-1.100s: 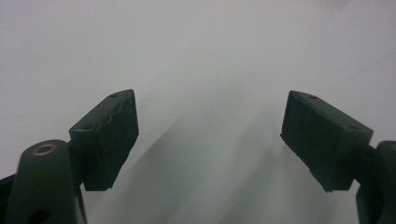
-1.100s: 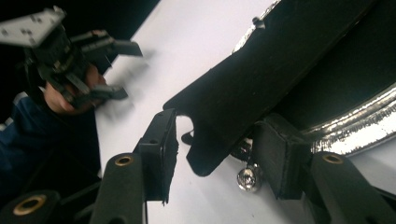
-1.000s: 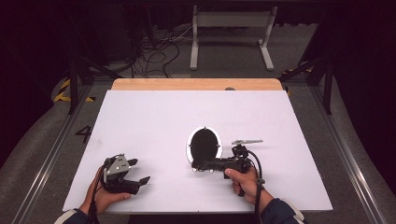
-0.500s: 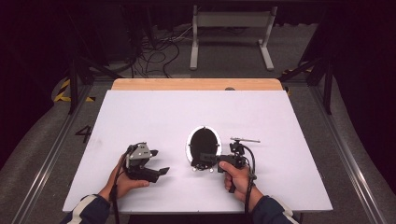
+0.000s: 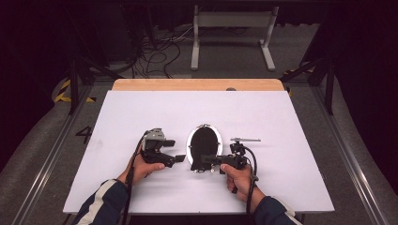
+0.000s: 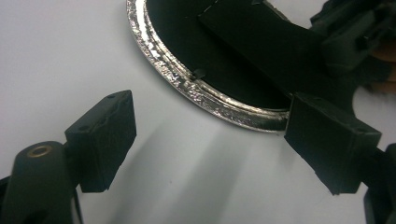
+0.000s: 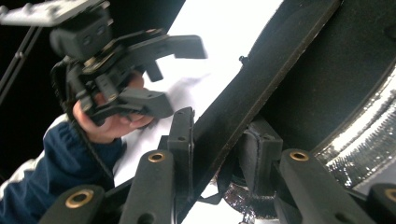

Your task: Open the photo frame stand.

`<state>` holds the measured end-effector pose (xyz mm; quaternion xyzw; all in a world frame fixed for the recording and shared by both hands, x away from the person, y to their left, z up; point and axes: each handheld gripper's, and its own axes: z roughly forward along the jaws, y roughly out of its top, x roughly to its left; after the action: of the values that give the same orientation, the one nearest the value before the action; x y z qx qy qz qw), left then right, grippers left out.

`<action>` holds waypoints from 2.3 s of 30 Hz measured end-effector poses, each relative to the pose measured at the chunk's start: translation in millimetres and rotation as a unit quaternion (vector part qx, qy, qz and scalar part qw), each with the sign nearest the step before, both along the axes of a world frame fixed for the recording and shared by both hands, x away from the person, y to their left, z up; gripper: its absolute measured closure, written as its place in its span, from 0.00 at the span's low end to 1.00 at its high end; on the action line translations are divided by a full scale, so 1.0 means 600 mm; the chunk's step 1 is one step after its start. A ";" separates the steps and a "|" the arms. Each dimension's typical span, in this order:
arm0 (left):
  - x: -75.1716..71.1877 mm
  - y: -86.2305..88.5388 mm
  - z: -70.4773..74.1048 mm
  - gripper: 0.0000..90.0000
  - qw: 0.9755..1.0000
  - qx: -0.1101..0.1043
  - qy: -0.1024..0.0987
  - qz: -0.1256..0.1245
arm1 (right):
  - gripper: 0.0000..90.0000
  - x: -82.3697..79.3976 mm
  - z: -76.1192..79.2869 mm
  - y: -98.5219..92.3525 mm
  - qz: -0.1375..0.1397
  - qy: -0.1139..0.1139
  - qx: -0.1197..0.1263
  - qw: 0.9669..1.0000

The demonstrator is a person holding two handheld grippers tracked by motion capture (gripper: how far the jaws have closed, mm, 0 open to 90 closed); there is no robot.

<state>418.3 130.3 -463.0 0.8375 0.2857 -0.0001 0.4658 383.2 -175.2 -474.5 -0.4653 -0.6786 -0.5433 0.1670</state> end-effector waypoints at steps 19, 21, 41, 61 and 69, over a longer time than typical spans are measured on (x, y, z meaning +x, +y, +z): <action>0.039 -0.031 -0.011 0.16 0.997 -0.038 0.065 -0.026 | 0.79 -0.010 0.010 -0.001 0.079 -0.086 -0.019 0.993; 0.038 -0.033 -0.010 0.16 0.996 -0.044 0.069 -0.033 | 0.79 -0.012 0.012 0.000 0.084 -0.091 -0.020 0.992; 0.023 -0.009 0.023 0.59 0.997 -0.067 0.002 -0.031 | 0.84 -0.015 0.021 0.002 0.089 -0.114 -0.027 0.989; -0.028 -0.007 0.078 0.79 0.989 -0.070 -0.126 -0.039 | 0.83 -0.016 0.031 -0.003 0.078 -0.123 -0.061 0.988; -0.025 -0.015 0.057 0.72 0.992 -0.073 -0.088 -0.058 | 0.83 -0.018 0.032 -0.002 0.075 -0.133 -0.074 0.986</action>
<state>403.5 121.3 -428.8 0.8133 0.1938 0.0255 0.5481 372.5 -176.2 -455.3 -0.3482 -0.7660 -0.5343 0.0809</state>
